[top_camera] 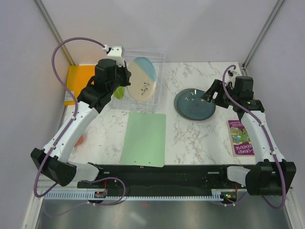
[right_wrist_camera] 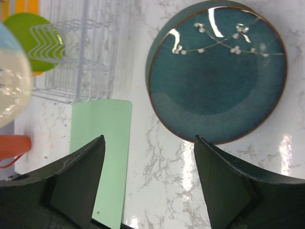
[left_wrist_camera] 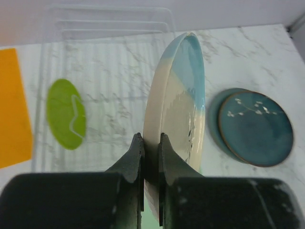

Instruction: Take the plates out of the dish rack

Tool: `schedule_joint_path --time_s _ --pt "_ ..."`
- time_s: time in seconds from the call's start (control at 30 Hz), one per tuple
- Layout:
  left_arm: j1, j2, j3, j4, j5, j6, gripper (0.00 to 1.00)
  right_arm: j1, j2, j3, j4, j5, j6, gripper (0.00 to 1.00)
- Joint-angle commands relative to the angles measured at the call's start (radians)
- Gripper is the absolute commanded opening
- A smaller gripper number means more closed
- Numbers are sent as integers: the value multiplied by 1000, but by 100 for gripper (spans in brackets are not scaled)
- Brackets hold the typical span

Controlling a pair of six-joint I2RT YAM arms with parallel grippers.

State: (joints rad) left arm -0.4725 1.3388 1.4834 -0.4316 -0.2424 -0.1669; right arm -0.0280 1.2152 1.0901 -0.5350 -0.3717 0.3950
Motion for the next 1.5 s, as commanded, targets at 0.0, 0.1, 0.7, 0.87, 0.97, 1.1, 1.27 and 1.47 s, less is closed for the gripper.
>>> schedule_joint_path --time_s 0.0,0.1,0.7,0.87,0.97,1.1,1.27,1.47 --pt "-3 -36 -63 161 334 -261 2 20 -55 -42 188 -154 97 83" --pt "-3 -35 -135 255 454 -347 2 80 -62 -85 273 -185 162 84" --pt "-3 -67 -394 685 775 -608 2 224 21 -165 475 -234 269 83" --pt "-3 -49 -420 729 790 -631 2 229 27 -205 610 -344 340 41" --pt "0 -40 -439 757 795 -646 2 229 27 -228 671 -403 383 3" --pt "3 -15 -437 775 815 -651 2 229 9 -239 675 -389 387 0" --pt "9 -13 -443 726 801 -593 41 229 -29 -204 578 -307 345 0" --pt "18 -61 -443 490 619 -424 76 198 -66 -135 434 -156 280 0"
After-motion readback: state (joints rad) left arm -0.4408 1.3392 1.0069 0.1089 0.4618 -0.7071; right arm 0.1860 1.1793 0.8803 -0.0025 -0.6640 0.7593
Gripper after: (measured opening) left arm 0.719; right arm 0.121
